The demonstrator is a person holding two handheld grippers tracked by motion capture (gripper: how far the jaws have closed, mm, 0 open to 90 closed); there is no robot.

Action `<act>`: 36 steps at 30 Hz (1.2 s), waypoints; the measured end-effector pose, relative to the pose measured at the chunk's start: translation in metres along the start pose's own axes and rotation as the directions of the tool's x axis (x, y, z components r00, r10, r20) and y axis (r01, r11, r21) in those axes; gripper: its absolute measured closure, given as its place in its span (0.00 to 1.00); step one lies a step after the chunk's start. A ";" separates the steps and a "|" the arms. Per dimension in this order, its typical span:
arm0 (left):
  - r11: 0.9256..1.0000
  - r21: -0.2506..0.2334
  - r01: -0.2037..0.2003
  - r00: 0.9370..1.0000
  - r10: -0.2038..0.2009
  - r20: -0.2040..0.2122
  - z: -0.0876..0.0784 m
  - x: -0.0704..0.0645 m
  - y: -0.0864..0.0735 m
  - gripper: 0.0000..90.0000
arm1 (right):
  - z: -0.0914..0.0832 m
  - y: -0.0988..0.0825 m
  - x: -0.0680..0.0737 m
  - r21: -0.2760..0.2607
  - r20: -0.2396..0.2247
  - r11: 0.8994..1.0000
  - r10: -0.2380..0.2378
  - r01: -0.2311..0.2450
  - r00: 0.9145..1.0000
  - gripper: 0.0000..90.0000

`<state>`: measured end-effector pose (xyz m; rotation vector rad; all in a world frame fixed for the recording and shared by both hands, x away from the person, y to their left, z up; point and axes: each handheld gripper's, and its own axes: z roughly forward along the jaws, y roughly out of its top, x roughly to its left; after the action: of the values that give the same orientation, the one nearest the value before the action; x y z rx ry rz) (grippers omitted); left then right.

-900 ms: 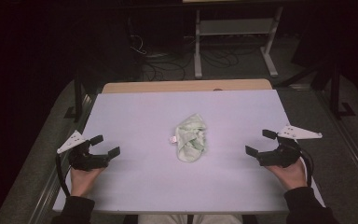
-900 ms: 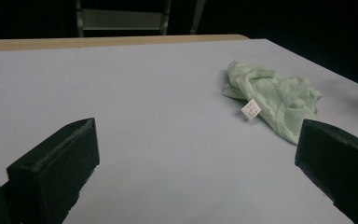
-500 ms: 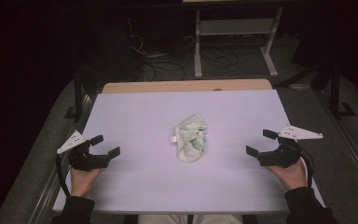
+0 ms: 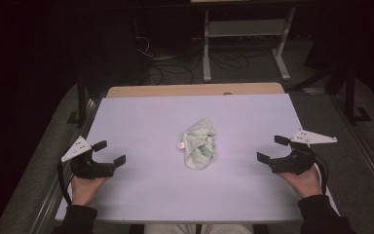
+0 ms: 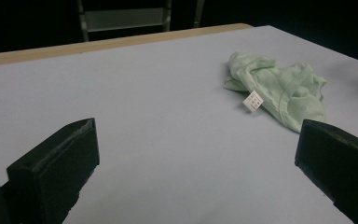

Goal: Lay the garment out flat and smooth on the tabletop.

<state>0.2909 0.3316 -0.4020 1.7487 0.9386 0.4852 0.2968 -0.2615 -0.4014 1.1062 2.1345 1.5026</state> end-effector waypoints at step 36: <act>0.994 0.058 -0.088 0.993 0.082 0.086 0.024 -0.009 0.068 0.00 | 0.018 0.053 0.002 0.039 -0.050 0.994 -0.095 0.097 0.994 0.00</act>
<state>0.3267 0.3000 -0.3470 1.8560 0.8302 0.4383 0.3288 -0.2405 -0.3610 0.9748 2.2271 1.4617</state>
